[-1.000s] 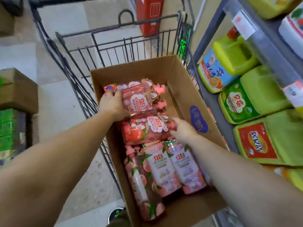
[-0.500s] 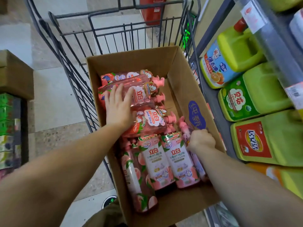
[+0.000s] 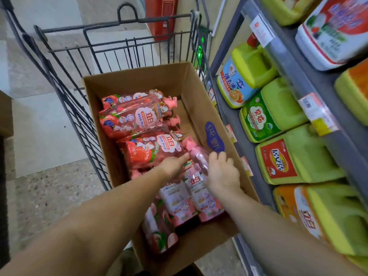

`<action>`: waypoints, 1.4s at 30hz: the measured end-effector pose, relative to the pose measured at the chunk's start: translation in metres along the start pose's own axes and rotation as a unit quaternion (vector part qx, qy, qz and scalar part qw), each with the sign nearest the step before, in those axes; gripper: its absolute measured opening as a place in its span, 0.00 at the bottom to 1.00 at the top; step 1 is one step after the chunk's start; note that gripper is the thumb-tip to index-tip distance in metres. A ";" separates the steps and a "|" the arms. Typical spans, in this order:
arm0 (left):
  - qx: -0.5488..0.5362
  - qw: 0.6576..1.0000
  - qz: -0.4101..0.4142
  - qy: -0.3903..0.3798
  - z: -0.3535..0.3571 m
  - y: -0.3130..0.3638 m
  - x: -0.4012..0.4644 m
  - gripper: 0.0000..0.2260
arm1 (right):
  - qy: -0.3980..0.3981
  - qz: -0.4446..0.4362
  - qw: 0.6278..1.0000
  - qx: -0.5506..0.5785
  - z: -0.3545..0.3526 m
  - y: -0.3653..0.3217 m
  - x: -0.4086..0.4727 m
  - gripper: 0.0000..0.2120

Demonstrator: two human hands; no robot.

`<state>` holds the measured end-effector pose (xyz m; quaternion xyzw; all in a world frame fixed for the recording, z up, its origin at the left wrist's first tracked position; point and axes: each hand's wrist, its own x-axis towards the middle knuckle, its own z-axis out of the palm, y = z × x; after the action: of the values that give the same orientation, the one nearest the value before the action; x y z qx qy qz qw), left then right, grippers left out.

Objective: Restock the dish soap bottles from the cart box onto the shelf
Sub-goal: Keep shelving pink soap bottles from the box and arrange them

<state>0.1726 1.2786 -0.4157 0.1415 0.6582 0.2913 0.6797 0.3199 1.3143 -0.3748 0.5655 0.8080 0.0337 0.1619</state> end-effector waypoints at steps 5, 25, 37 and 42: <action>-0.178 0.980 -0.054 -0.069 0.021 -0.011 0.002 0.21 | 0.180 -0.113 0.976 0.042 0.016 -0.013 -0.037 0.15; -0.145 0.984 0.030 -0.101 -0.013 0.011 0.002 0.21 | -0.422 -0.032 0.730 0.537 0.022 0.032 0.023 0.26; -0.027 0.964 0.047 -0.260 -0.015 -0.020 -0.045 0.26 | -0.215 0.104 0.608 0.757 -0.024 0.027 -0.006 0.20; 0.128 0.945 0.099 -0.286 -0.010 -0.007 -0.072 0.24 | -0.131 0.149 0.607 0.770 -0.043 0.030 -0.059 0.19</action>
<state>0.1665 1.2296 -0.3623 0.3686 0.4508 0.2179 0.7832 0.3522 1.2758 -0.3138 0.5927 0.4107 -0.6514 -0.2361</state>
